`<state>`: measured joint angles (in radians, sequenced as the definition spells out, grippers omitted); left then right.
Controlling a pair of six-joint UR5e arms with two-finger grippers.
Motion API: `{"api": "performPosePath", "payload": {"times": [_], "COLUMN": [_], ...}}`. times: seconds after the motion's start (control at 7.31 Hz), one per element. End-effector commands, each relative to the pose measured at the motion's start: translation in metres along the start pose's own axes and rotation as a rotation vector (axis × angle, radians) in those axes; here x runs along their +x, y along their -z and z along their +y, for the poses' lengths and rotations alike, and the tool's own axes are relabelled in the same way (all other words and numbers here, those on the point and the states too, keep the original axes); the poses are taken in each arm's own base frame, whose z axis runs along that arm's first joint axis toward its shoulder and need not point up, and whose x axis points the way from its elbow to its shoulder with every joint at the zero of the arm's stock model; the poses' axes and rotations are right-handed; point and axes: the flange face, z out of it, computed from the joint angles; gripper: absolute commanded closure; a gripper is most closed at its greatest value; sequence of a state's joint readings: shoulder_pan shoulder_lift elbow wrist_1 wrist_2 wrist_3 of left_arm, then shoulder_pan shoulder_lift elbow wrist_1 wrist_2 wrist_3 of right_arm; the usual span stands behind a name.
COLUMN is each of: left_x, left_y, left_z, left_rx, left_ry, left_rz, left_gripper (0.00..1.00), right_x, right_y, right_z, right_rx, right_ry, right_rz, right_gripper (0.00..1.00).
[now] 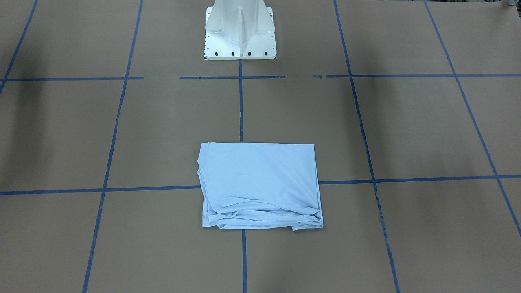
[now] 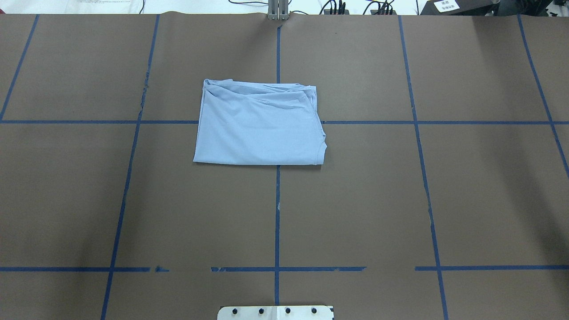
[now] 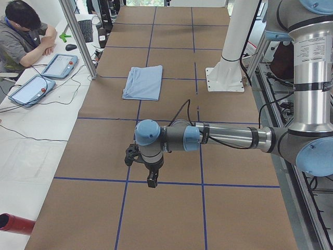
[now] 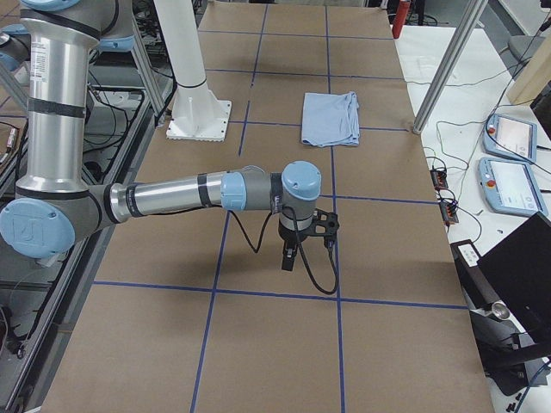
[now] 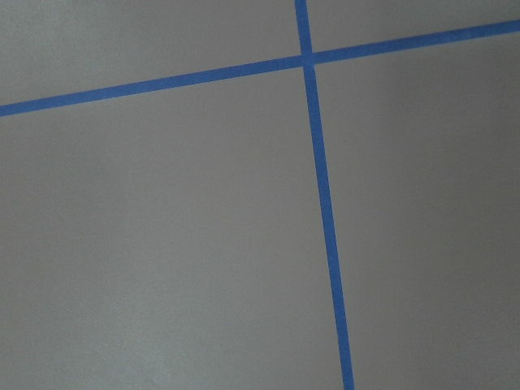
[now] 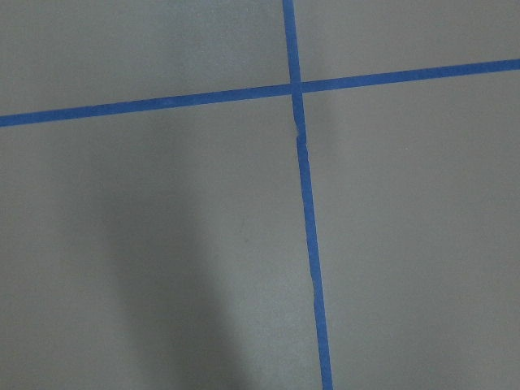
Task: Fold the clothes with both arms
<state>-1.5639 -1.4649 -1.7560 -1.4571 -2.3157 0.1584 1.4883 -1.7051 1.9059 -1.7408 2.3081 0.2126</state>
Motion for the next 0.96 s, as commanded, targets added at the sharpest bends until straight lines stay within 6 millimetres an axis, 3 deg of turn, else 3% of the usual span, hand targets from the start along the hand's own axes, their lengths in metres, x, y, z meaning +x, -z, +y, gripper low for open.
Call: {"api": "performPosePath", "payload": {"times": [0.0, 0.14, 0.41, 0.82], "left_x": [0.003, 0.007, 0.004, 0.008], "left_y": [0.005, 0.01, 0.007, 0.011], "left_z": [-0.001, -0.007, -0.001, -0.003], "left_rx": [0.012, 0.022, 0.016, 0.022], "left_ry": [-0.005, -0.009, -0.009, -0.012], "left_rz": [0.007, 0.005, 0.008, -0.004], "left_gripper": [0.0, 0.0, 0.0, 0.0], "right_x": [0.005, 0.015, 0.031, 0.031], "right_y": [0.003, -0.003, -0.009, -0.008], "right_z": [0.004, 0.007, 0.02, 0.021], "right_rx": [0.0, -0.007, 0.019, 0.028], "right_ry": [-0.017, -0.027, 0.019, 0.012], "right_rz": [0.025, 0.06, 0.057, 0.054], "right_gripper": [0.0, 0.0, 0.0, 0.0]}}
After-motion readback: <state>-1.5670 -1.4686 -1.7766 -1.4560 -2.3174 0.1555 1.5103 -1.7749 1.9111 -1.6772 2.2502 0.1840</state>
